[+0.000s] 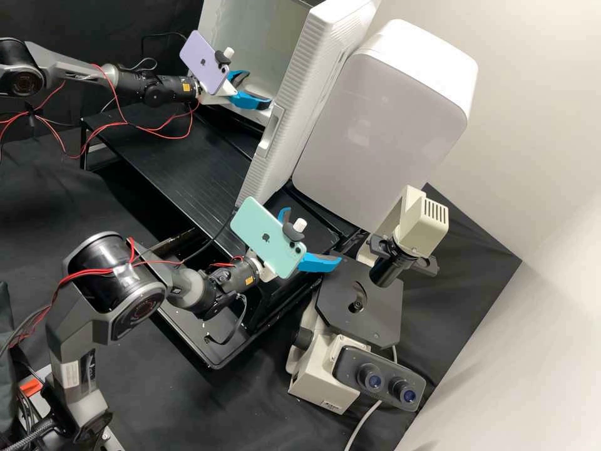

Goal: Take the petri dish out of the incubator

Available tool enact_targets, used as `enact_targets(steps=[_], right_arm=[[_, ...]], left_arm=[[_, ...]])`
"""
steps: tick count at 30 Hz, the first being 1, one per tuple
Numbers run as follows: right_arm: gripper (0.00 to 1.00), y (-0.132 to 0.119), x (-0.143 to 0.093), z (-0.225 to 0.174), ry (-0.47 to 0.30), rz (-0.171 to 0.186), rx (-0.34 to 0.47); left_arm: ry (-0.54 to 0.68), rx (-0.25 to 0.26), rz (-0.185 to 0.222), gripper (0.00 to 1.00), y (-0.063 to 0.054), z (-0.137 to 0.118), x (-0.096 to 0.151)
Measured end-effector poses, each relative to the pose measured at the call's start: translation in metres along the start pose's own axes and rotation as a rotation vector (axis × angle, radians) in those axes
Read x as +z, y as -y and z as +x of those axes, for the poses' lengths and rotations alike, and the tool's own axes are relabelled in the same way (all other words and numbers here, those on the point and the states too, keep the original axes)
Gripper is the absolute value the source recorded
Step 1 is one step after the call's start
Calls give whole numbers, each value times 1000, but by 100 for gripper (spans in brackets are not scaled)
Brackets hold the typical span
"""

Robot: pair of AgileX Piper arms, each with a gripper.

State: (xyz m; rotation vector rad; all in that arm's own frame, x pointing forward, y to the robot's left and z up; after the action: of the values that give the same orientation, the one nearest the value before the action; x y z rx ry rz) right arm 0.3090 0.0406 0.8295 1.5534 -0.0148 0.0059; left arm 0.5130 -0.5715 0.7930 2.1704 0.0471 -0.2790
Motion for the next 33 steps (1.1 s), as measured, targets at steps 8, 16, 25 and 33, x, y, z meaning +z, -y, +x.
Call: enact_targets(steps=[8,16,25,33], right_arm=[[100,0,0,0,0,0,0],[100,0,0,0,0,0,0],[100,0,0,0,0,0,0],[100,0,0,0,0,0,0]], left_arm=[[13,-11,11,0,-11,-23,3],[18,10,9,0,-15,-25,4],[19,9,8,0,-12,-27,4],[29,0,31,0,-9,-44,5]])
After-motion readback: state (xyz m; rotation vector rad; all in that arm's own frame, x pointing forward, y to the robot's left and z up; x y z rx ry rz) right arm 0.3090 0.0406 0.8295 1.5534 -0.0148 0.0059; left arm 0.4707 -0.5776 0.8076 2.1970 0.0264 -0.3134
